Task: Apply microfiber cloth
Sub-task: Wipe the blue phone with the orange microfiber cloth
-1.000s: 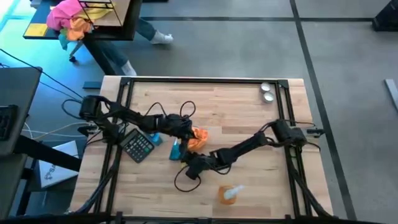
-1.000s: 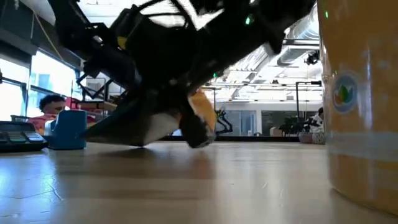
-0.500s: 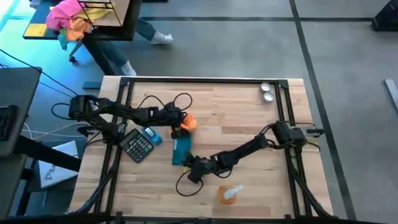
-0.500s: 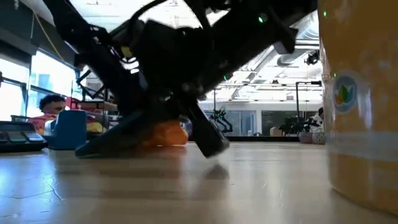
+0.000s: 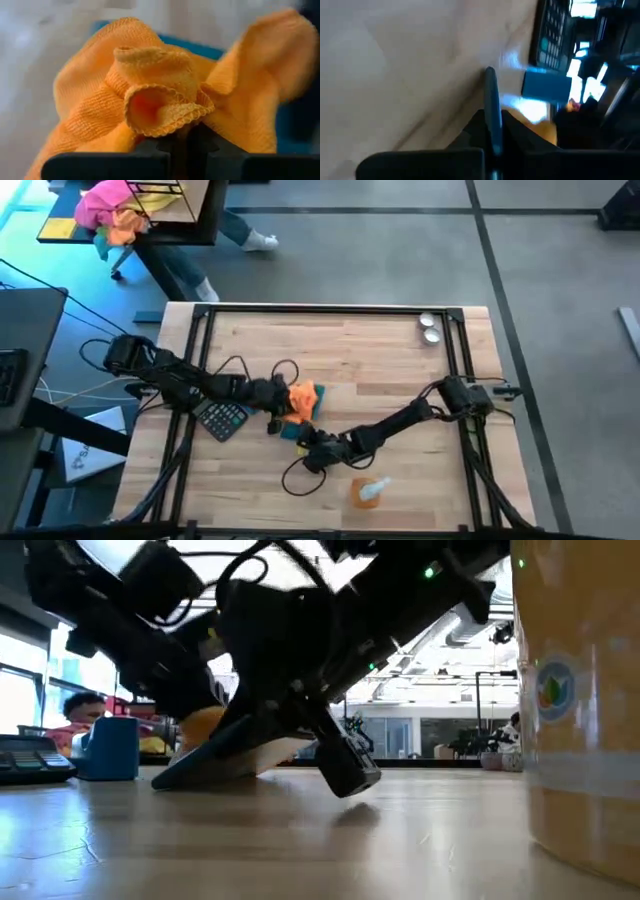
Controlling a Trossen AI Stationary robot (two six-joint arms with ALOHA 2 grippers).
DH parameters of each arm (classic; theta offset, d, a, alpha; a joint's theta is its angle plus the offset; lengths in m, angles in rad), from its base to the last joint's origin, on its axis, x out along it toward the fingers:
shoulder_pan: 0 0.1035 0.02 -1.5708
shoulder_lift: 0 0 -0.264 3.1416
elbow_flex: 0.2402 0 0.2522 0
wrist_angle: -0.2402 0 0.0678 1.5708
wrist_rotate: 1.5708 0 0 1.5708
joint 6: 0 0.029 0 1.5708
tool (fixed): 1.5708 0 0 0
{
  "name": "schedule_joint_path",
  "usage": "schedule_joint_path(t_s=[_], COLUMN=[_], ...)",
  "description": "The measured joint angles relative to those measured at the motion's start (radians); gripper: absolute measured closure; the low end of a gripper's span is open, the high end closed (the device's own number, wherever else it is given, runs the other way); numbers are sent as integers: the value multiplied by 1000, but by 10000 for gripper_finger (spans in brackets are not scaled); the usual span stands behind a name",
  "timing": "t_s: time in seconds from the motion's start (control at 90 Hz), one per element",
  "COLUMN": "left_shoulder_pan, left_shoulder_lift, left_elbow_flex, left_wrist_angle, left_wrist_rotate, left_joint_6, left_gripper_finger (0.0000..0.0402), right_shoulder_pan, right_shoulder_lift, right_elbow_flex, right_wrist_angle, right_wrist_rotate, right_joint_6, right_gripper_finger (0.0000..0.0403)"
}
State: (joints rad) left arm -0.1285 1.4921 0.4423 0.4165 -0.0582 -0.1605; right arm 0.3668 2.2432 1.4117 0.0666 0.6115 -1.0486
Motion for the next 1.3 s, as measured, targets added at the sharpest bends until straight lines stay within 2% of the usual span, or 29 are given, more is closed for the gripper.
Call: schedule_joint_path(t_s=[0.3,0.467,0.578,0.667,0.967,1.078,1.178,1.3], left_shoulder_pan=[-194,-231,-238,-239,-183,-126,-70,-9], left_shoulder_lift=[-1,-2,1,-11,-4,3,19,20], left_elbow_flex=[1,3,-2,3,0,-2,-5,25], left_wrist_angle=[1,-64,-133,-110,-93,13,93,16], left_wrist_rotate=[-12,72,192,162,-57,-28,66,126], left_joint_6=[-183,-248,-242,-241,-51,51,128,203], left_gripper_finger=[401,401,401,401,401,401,401,401], right_shoulder_pan=[0,2,-7,-11,-10,-13,-15,-14], right_shoulder_lift=[0,-7,-6,-6,-6,-6,-6,-6], right_elbow_flex=[0,0,-1,-2,-2,4,6,6], right_wrist_angle=[3,-3,-22,-42,1,-8,-11,-25], right_wrist_rotate=[-10,-34,40,51,6,24,23,33], right_joint_6=[-26,-60,-67,-49,-83,-117,-115,-115], right_gripper_finger=[402,402,403,403,403,403,403,403])
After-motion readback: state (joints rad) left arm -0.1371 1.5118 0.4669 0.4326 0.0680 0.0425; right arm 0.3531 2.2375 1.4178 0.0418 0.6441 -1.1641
